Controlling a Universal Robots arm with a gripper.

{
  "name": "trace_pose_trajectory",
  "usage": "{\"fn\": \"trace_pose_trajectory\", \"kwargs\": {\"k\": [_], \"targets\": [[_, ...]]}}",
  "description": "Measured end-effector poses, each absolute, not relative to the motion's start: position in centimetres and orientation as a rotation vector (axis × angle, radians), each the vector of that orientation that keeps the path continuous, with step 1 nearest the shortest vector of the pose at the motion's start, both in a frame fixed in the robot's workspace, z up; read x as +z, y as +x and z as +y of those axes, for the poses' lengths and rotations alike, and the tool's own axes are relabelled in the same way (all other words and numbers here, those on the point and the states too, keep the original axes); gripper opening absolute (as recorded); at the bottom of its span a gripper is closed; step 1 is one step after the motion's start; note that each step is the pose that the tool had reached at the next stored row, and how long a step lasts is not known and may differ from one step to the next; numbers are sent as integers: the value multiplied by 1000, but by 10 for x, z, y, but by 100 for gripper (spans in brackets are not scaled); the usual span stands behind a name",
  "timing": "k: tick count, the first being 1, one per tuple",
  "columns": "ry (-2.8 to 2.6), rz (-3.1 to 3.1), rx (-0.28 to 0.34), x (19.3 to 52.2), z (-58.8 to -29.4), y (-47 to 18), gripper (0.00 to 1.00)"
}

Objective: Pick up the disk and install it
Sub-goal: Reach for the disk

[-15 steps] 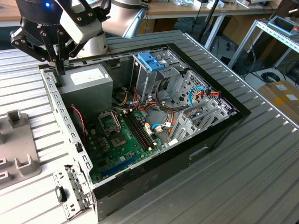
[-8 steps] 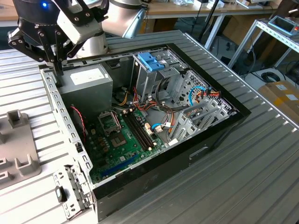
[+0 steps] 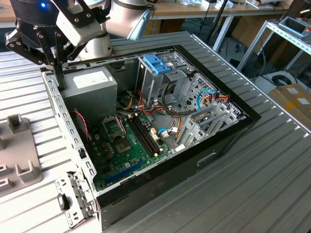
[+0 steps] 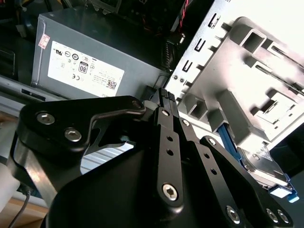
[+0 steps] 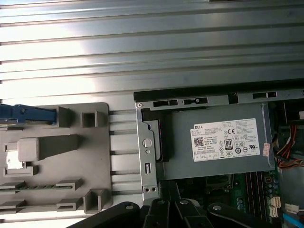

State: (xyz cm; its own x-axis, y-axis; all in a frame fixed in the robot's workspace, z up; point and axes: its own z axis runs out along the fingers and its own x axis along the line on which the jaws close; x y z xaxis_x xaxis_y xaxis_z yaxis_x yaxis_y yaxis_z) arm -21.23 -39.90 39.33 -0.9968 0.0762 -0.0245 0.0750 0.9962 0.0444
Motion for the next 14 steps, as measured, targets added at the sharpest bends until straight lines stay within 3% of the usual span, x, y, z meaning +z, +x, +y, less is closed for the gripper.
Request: {"fn": "trace_pose_trajectory", "kwargs": {"k": [14], "targets": [[118, 3112, 68, 393, -399, -218, 10]]}}
